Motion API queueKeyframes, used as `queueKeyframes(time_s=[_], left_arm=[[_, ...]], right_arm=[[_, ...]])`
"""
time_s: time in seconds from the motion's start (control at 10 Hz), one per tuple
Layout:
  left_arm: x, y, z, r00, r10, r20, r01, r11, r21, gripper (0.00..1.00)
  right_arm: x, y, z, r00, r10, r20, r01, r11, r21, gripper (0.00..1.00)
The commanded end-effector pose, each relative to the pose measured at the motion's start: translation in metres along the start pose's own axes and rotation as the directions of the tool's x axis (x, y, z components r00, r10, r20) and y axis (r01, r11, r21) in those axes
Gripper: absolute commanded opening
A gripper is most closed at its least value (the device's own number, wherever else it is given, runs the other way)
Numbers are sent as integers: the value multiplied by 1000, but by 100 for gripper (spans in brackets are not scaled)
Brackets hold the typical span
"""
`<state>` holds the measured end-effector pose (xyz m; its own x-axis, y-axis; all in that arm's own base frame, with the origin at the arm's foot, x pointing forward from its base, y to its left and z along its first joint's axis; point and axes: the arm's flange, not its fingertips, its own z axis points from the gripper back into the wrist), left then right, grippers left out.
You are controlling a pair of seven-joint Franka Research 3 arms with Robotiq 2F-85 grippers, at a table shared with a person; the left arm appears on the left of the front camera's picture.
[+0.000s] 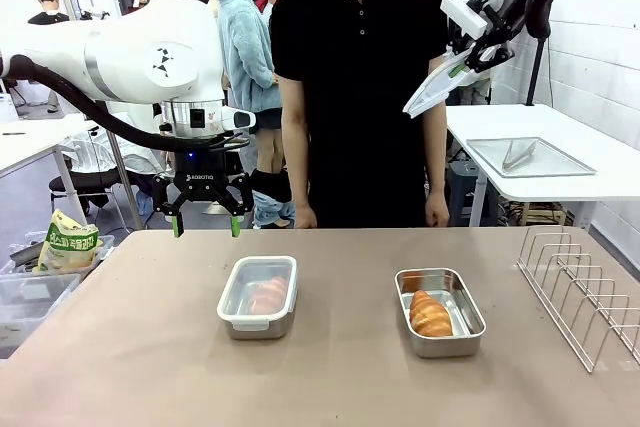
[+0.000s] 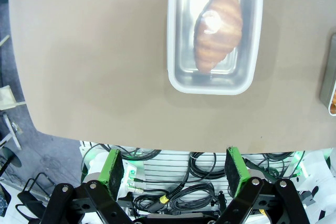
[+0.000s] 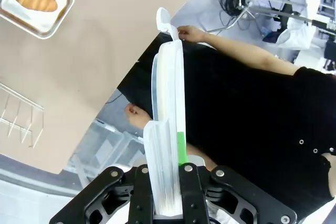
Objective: Place the bread in airtight containers.
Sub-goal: Pick up one Airtight Container lid and hand it to the human, then release when the human grabs the Airtight Container lid.
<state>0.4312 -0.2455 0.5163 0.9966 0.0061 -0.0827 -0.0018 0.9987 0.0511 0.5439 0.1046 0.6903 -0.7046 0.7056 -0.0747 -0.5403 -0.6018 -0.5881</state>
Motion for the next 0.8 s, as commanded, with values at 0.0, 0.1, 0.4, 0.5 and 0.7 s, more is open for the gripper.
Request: queueKeyframes(time_s=[0.0, 0.1, 0.4, 0.5, 0.7], left_arm=[[-1, 2, 2, 1000, 2, -4, -2, 1000, 1, 100], [-1, 2, 2, 1000, 2, -4, -2, 1000, 1, 100], [-1, 2, 2, 1000, 2, -4, -2, 1000, 1, 100], [-1, 2, 2, 1000, 2, -4, -2, 1000, 1, 100], [-1, 2, 2, 1000, 2, -4, -2, 1000, 1, 100]], right_arm=[[1, 3, 5, 1000, -2, -5, 2, 1000, 0, 0], [1, 3, 5, 1000, -2, -5, 2, 1000, 0, 0], [1, 3, 5, 1000, -2, -5, 2, 1000, 0, 0], [1, 3, 5, 1000, -2, -5, 2, 1000, 0, 0], [1, 3, 5, 1000, -2, -5, 2, 1000, 0, 0]])
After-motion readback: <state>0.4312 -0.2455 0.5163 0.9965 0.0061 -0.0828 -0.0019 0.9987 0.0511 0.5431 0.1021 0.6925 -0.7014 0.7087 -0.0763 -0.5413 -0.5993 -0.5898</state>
